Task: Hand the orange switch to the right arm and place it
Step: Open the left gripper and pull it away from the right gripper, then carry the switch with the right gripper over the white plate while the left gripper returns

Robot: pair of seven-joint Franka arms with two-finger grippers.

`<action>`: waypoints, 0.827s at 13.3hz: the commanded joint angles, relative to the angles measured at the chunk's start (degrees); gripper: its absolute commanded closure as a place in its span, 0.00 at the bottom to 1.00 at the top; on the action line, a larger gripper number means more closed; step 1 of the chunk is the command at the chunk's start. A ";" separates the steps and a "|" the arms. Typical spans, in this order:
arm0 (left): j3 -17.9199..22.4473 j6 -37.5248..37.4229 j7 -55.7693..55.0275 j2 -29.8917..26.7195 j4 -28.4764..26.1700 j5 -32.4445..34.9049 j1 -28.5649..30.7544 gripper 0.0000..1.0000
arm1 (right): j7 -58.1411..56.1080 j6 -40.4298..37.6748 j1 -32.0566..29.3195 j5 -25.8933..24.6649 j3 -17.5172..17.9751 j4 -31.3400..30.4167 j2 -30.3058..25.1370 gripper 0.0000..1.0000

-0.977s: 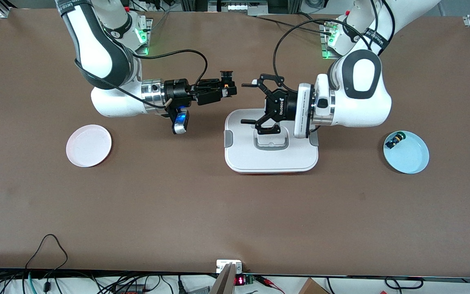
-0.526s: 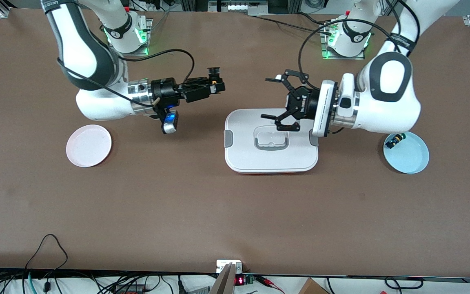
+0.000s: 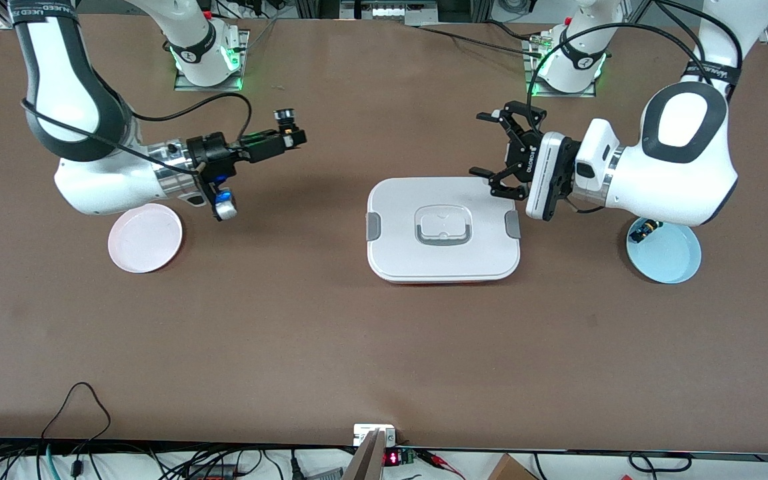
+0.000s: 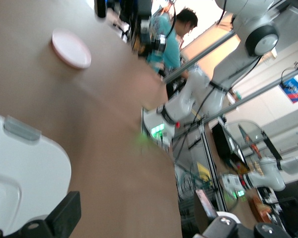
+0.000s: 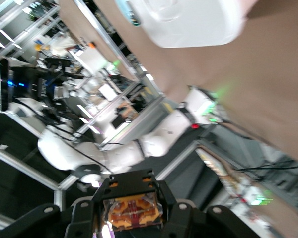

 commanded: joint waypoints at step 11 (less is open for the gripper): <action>17.37 -24.33 -42.22 -7.03 19.89 43.32 -13.16 0.00 | -40.88 4.05 -6.15 -53.25 0.49 1.62 -2.76 0.81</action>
